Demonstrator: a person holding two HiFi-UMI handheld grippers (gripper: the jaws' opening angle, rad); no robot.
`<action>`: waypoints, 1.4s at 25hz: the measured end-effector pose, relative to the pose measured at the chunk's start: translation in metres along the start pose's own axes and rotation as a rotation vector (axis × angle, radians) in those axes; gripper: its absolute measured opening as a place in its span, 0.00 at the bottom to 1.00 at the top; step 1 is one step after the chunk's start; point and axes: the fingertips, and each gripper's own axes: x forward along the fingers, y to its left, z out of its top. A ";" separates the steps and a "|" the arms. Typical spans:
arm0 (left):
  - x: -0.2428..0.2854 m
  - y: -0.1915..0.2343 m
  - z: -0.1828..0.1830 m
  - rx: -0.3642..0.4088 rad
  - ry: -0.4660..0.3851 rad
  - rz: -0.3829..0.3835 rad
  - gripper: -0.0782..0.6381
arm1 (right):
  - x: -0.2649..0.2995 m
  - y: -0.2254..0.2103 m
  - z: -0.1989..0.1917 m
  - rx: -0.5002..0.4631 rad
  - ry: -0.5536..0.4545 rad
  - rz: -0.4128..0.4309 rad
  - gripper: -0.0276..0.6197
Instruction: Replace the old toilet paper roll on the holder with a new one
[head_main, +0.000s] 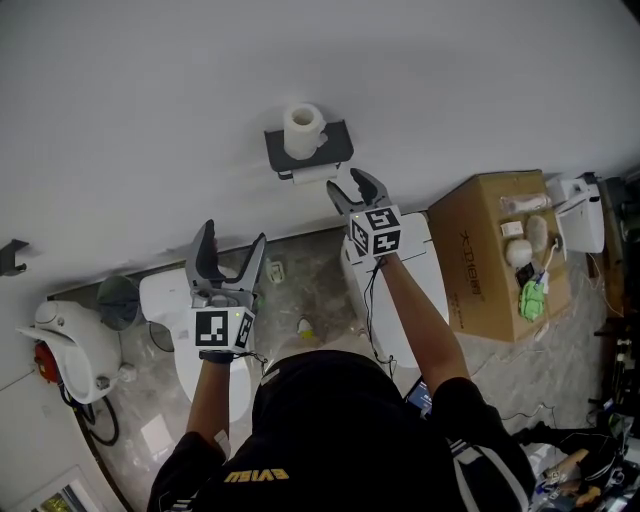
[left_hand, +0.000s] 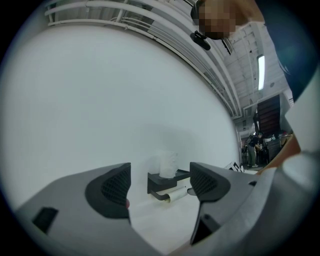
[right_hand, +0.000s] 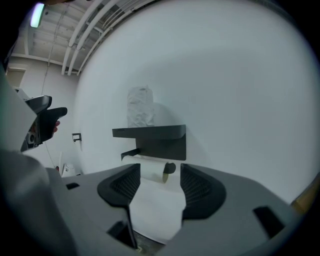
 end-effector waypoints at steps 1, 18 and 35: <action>0.000 0.001 0.000 0.000 0.001 0.001 0.64 | 0.003 0.000 -0.001 0.001 0.000 -0.002 0.43; -0.010 0.001 -0.007 -0.040 0.015 0.015 0.64 | 0.020 0.006 -0.012 0.028 0.043 0.044 0.24; -0.021 0.001 -0.013 -0.045 0.033 0.033 0.64 | 0.022 0.010 -0.011 -0.027 0.054 0.072 0.08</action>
